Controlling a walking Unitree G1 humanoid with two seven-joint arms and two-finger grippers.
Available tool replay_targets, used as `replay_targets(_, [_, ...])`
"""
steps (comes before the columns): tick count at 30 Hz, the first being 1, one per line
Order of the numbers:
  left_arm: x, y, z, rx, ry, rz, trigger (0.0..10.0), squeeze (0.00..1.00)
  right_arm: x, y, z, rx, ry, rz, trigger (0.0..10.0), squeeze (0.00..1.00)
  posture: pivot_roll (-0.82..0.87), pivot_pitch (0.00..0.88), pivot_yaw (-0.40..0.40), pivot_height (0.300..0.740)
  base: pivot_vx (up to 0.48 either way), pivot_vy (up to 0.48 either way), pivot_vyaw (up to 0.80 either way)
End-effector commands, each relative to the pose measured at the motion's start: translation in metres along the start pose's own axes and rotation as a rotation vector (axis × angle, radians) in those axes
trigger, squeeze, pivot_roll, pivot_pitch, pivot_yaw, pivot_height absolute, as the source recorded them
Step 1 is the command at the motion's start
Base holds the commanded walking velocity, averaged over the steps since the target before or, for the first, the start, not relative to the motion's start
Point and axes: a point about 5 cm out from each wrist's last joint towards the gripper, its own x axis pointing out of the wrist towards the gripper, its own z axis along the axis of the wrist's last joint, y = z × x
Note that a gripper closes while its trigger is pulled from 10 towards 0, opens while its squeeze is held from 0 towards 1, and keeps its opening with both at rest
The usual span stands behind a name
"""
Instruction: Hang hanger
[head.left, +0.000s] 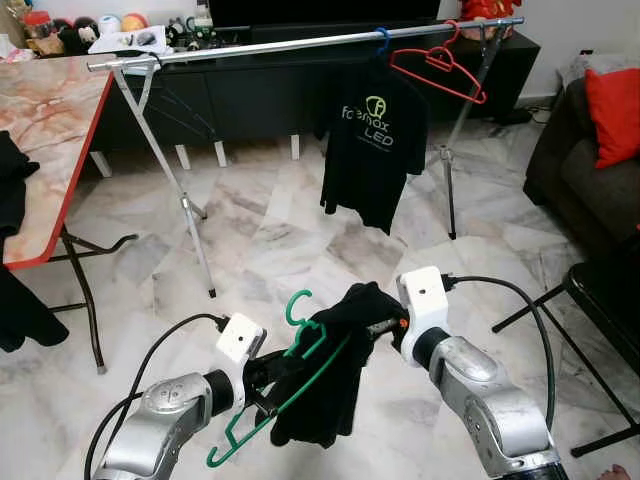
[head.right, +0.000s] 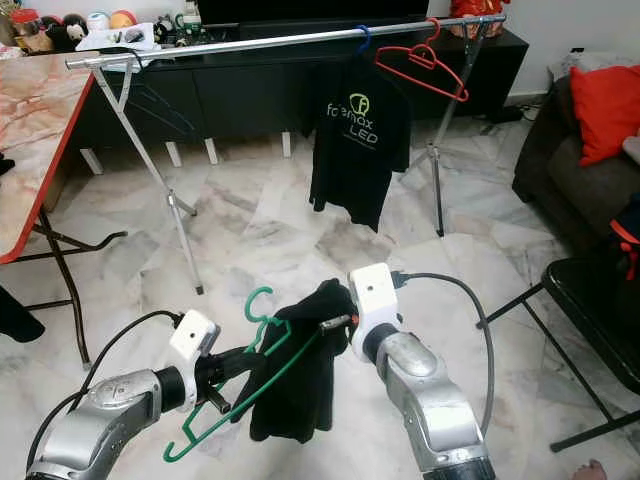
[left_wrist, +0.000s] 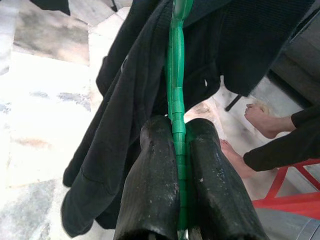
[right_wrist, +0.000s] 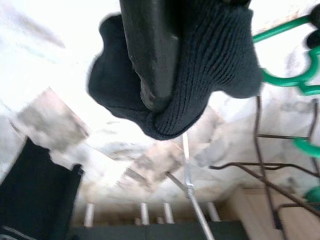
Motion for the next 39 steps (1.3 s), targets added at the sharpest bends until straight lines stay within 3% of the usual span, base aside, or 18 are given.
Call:
replay_targets(1, [-0.001,-0.003,0.002,0.004,-0.002,-0.014,10.0,0.0,-0.002,0.013,0.009,-0.016,-0.061,0.087,10.0,0.0,0.01,0.147,0.003,0.721,0.0,0.0,0.0])
replay_targets(10, [0.0,-0.004,0.002,-0.005,-0.005,-0.017,10.0,0.0,-0.015,0.052,0.023,-0.025,-0.184,0.42,10.0,0.0,0.01,0.149,0.004,0.721,0.0,0.0,0.0])
replay_targets(15, [0.0,-0.003,0.001,-0.008,-0.01,-0.009,10.0,0.0,-0.031,0.07,0.022,-0.13,-0.208,0.608,10.0,0.0,0.01,0.149,0.005,0.721,0.0,0.0,0.0])
replay_targets(18, [0.0,-0.002,0.002,-0.008,-0.015,0.004,10.0,0.0,-0.029,0.064,0.018,-0.146,-0.185,0.572,10.0,0.0,0.01,0.15,0.004,0.721,0.0,0.0,0.0])
replay_targets(20, [0.0,-0.001,0.002,-0.008,-0.019,0.013,10.0,0.0,-0.023,0.052,0.012,-0.156,-0.145,0.483,10.0,0.0,0.01,0.15,0.004,0.721,0.0,0.0,0.0])
replay_targets(22, [0.0,0.0,0.002,-0.008,-0.022,0.02,10.0,0.0,-0.013,0.023,0.0,-0.212,-0.041,0.278,10.0,0.0,0.0,0.149,0.004,0.721,0.0,0.0,0.0])
replay_targets(27, [0.0,0.003,0.003,-0.006,-0.03,0.039,10.0,0.0,-0.011,0.004,0.0,-0.214,-0.029,0.149,10.0,0.0,0.01,0.148,0.003,0.721,0.0,0.0,0.0])
replay_targets(33, [0.001,0.005,0.004,-0.007,-0.037,0.052,10.0,0.0,-0.012,0.012,0.014,-0.184,-0.137,0.201,10.0,0.0,0.01,0.144,0.004,0.721,0.0,0.0,0.0])
replay_targets(39, [0.001,0.005,0.003,-0.012,-0.038,0.056,10.0,0.0,-0.025,0.045,0.026,-0.137,-0.235,0.465,10.0,0.0,0.0,0.139,0.003,0.721,0.0,0.0,0.0])
